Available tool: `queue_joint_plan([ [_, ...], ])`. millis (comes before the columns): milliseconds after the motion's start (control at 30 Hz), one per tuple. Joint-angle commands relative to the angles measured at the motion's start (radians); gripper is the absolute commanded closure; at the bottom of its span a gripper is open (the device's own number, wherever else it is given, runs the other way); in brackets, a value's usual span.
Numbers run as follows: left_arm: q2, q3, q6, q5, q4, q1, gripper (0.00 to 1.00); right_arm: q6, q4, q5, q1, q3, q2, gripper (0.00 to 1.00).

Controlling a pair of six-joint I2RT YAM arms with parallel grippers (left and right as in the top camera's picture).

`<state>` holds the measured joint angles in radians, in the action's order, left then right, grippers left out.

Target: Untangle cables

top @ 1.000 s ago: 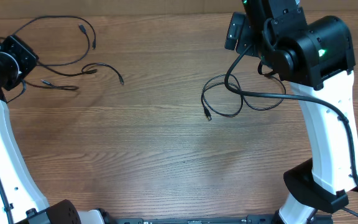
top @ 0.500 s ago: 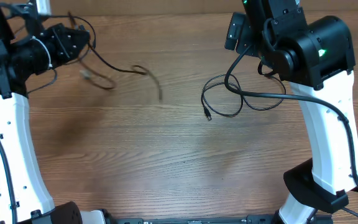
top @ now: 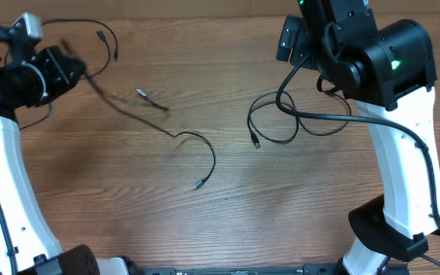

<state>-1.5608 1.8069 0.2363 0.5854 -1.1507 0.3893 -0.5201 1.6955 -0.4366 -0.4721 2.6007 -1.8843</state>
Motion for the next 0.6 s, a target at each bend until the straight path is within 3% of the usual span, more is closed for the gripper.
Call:
queue_joint_plan([
  [0, -0.05, 0.002, 0.033, -0.277, -0.009, 0.05, 0.96, 0.005, -0.002, -0.01, 0.001, -0.002, 0.008, 0.0],
  [367, -0.238, 0.002, 0.146, -0.665, 0.019, 0.127, 0.96, 0.005, -0.002, -0.011, 0.001, -0.002, 0.008, 0.0],
  [567, -0.311, 0.002, 0.196, -0.767, 0.059, 0.177, 0.96, 0.005, -0.002, -0.011, 0.001, -0.002, 0.008, 0.0],
])
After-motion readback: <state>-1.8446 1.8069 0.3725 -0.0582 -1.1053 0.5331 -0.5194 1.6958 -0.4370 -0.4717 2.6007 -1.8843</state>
